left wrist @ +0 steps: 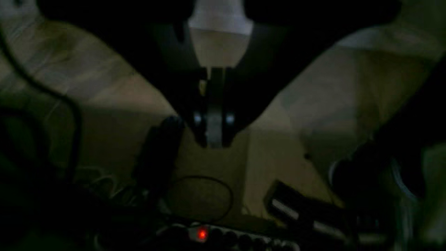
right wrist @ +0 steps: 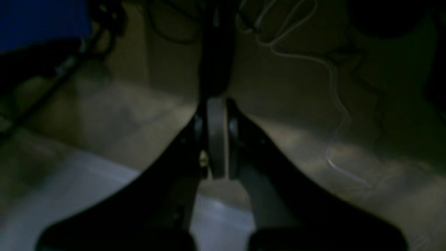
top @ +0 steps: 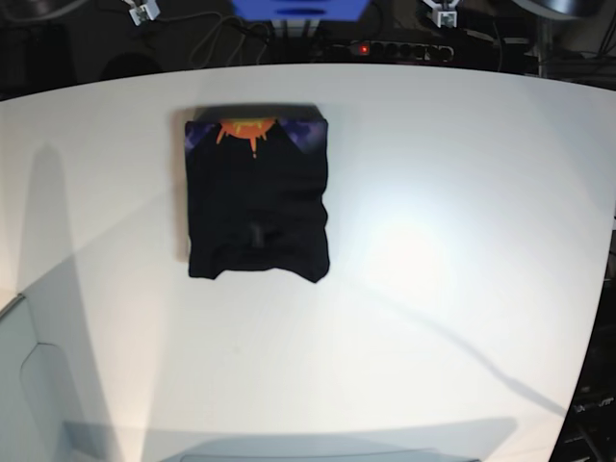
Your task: Fold the T-shirt properly
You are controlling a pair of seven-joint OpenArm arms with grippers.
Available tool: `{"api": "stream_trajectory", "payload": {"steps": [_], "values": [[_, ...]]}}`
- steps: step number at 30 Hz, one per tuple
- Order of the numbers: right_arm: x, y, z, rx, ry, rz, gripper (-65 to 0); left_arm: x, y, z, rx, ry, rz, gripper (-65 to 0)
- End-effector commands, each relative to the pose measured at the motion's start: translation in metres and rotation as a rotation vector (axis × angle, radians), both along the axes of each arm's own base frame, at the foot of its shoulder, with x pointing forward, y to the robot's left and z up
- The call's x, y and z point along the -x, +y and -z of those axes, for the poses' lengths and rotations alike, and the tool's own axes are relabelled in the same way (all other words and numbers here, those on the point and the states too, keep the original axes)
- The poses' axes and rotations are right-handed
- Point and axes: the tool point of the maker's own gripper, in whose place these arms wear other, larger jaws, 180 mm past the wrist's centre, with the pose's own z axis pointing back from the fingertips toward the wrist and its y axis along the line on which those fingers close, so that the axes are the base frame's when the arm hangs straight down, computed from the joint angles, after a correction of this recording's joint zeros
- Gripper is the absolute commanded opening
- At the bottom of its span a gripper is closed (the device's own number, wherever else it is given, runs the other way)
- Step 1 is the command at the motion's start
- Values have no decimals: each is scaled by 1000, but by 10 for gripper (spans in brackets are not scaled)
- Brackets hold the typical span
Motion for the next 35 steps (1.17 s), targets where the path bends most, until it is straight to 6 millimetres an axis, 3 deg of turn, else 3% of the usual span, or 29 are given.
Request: {"api": "stream_trajectory", "payload": {"steps": [1, 8, 13, 17, 24, 27, 29, 32, 35], "values": [[7, 0, 2, -11, 19, -14, -650, 6, 2, 5, -14, 0, 17, -649], [7, 8, 47, 71, -20, 100, -650, 31, -14, 61, 21, 146, 36, -649], [33, -13, 84, 287, -43, 182, -650, 18, -19, 71, 27, 142, 82, -649], [46, -25, 102, 495, -72, 116, -650, 8, -21, 75, 35, 164, 99, -649], [14, -17, 101, 612, -189, 30, -650, -1, 2, 75, -98, 167, 122, -649], [9, -11, 102, 628, -183, 40, -650, -1, 3, 75, -100, 167, 121, -649], [-6, -14, 105, 660, -183, 46, -650, -2, 1, 75, -97, 166, 120, -649], [-7, -11, 106, 692, -152, 49, -650, -1, -2, 75, -93, 167, 119, -649], [-19, -7, 109, 687, -161, 59, -650, -10, -2, 77, -93, 155, 118, -649]]}}
